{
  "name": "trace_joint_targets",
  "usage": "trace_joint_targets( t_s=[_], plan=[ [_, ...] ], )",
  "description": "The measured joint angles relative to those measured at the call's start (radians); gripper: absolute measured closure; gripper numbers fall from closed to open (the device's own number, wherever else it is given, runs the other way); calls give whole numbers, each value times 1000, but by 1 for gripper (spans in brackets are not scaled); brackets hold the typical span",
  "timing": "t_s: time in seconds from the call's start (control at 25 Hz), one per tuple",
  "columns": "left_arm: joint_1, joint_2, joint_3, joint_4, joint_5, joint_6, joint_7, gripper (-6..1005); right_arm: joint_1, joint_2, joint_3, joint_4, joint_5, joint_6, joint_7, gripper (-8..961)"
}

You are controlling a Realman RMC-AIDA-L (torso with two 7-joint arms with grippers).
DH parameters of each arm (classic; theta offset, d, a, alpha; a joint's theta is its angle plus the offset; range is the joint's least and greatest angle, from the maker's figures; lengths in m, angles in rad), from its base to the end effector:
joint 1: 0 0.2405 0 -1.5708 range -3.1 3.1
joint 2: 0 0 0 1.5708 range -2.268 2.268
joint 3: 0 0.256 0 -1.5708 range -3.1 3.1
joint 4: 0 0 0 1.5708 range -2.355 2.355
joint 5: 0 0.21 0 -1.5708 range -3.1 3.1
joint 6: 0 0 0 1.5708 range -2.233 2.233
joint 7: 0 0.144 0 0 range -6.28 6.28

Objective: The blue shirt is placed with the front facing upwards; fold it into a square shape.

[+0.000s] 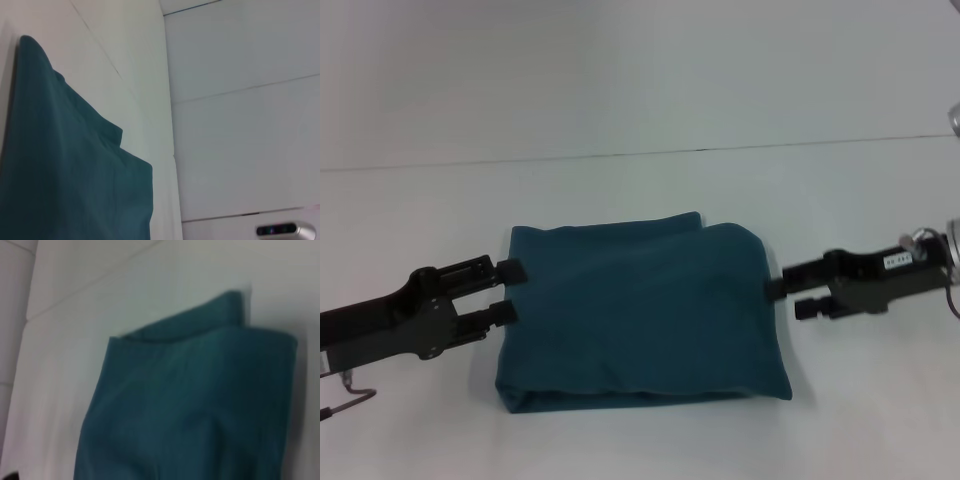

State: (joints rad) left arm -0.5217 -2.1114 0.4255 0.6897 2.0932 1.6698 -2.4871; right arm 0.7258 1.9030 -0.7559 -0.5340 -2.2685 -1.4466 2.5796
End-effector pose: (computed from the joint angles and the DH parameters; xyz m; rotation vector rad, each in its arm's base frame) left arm -0.2711 0.3193 0.0179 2.0058 2.1228 1.0328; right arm 0.2713 0.3811 0.0322 -2.1806 2.0331 0.3146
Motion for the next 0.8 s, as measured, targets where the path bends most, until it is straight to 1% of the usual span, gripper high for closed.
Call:
trace_joint_targets(
  t_s=[0.12, 0.2, 0.24, 0.28, 0.32, 0.48, 0.64, 0.72, 0.8],
  plan=[
    [-4, 1, -1, -4, -2, -7, 1, 269, -17, 4, -3, 1, -7, -13, 11, 272],
    [-6, 1, -1, -5, -3, -14, 2, 269, -24, 16, -4, 2, -24, -7, 10, 273],
    [-7, 1, -1, -5, -3, -16, 2, 269, -26, 31, -4, 2, -36, 1, 3, 274],
    [-7, 1, -1, -5, -5, -18, 2, 269, -26, 40, -4, 2, -40, 7, -2, 275],
    [-7, 1, -1, -5, -7, -19, 2, 269, -26, 40, -4, 2, -40, 7, -2, 275],
    [-7, 1, -1, -6, -18, -20, 2, 269, -26, 68, -5, 2, -43, 44, -18, 277],
    [-7, 1, -1, -6, -20, -23, 2, 269, -28, 89, -5, 8, -46, 80, -21, 278],
    [-7, 1, -1, -6, -20, -25, 2, 269, -29, 94, -5, 14, -52, 85, -22, 278],
    [-7, 1, -1, -6, -20, -27, 2, 269, -29, 94, -5, 17, -61, 84, -21, 278]
  ],
)
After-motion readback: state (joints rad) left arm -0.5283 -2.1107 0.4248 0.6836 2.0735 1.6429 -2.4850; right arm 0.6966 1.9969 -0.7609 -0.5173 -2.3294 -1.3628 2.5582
